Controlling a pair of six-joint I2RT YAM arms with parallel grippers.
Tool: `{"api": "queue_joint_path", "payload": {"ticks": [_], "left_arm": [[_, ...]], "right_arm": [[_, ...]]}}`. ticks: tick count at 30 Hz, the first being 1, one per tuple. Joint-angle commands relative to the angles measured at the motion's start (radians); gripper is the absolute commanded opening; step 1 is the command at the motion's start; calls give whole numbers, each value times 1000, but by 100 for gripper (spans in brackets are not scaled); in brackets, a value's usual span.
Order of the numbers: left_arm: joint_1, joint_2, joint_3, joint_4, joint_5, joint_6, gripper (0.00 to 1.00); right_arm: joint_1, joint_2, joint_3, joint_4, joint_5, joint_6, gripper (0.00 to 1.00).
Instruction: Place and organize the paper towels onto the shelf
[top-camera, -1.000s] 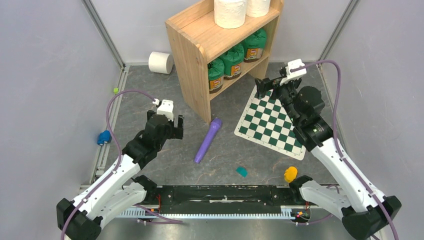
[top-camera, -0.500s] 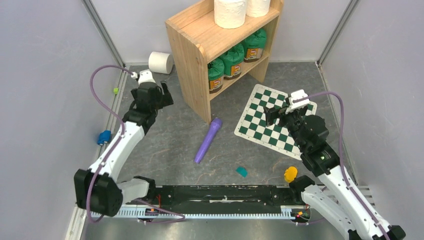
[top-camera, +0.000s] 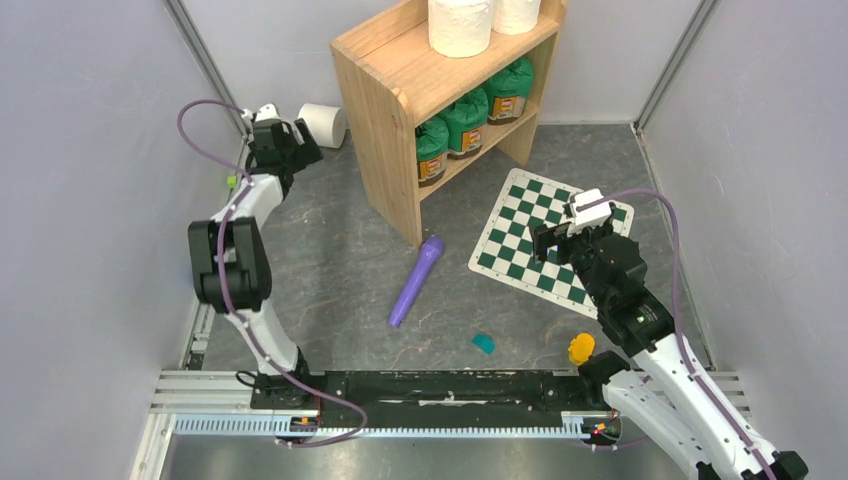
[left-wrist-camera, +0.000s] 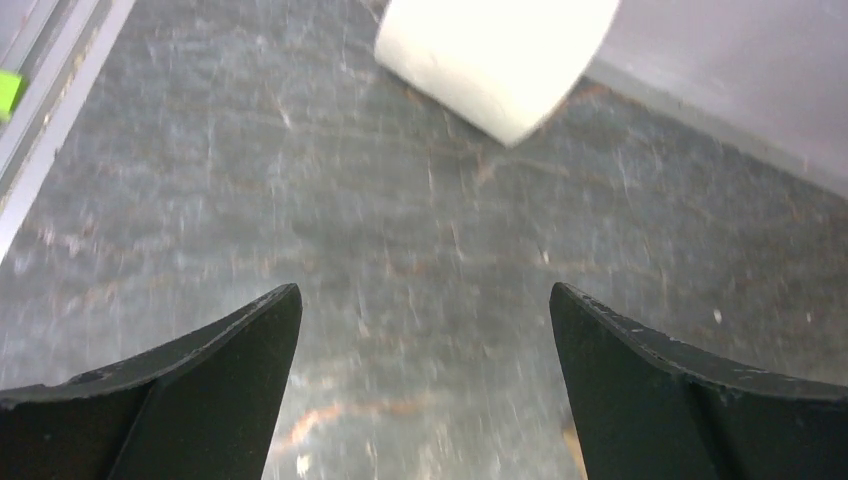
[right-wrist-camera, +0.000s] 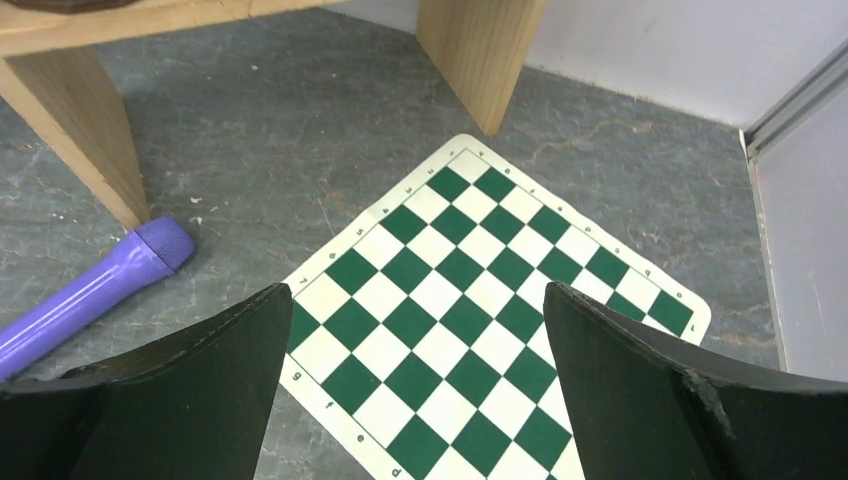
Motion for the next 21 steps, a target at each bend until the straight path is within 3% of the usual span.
{"api": "queue_joint_path", "payload": {"ticks": [1, 5, 12, 21], "left_arm": [[60, 140, 165, 154, 189, 0, 100], [86, 278, 312, 179, 262, 30, 100], [141, 532, 579, 233, 426, -67, 100], [177, 765, 841, 252, 499, -195, 99]], "right_arm": [[0, 18, 11, -19, 50, 34, 98], [-2, 46, 20, -41, 67, 78, 98], [0, 89, 32, -84, 119, 131, 98], [-1, 165, 86, -122, 155, 150, 98]]}}
